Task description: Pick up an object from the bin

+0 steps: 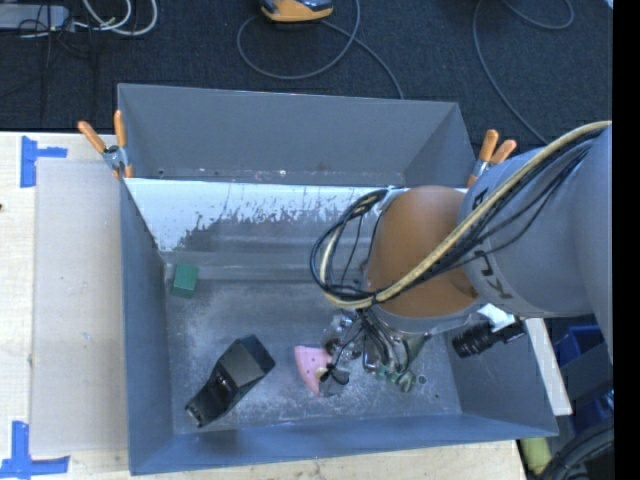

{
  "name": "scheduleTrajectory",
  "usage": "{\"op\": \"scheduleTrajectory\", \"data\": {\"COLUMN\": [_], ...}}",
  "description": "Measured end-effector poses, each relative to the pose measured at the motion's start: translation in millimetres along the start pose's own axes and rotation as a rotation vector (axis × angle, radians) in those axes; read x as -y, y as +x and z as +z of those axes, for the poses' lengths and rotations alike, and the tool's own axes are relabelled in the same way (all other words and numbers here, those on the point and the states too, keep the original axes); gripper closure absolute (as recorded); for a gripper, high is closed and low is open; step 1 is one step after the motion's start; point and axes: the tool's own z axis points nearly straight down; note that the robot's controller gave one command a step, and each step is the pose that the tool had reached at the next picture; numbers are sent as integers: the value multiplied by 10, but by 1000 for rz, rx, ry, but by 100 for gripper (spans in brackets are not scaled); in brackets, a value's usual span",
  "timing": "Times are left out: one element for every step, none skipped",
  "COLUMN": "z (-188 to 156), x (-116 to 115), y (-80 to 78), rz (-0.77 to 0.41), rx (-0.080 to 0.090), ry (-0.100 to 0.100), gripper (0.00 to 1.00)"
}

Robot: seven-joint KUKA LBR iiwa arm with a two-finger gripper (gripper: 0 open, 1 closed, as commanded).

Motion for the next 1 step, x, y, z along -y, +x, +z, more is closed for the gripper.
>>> {"op": "scheduleTrajectory", "data": {"z": [-645], "x": [1], "y": [-20], "rz": [3], "rx": [-1], "ry": [0], "gripper": [100]}}
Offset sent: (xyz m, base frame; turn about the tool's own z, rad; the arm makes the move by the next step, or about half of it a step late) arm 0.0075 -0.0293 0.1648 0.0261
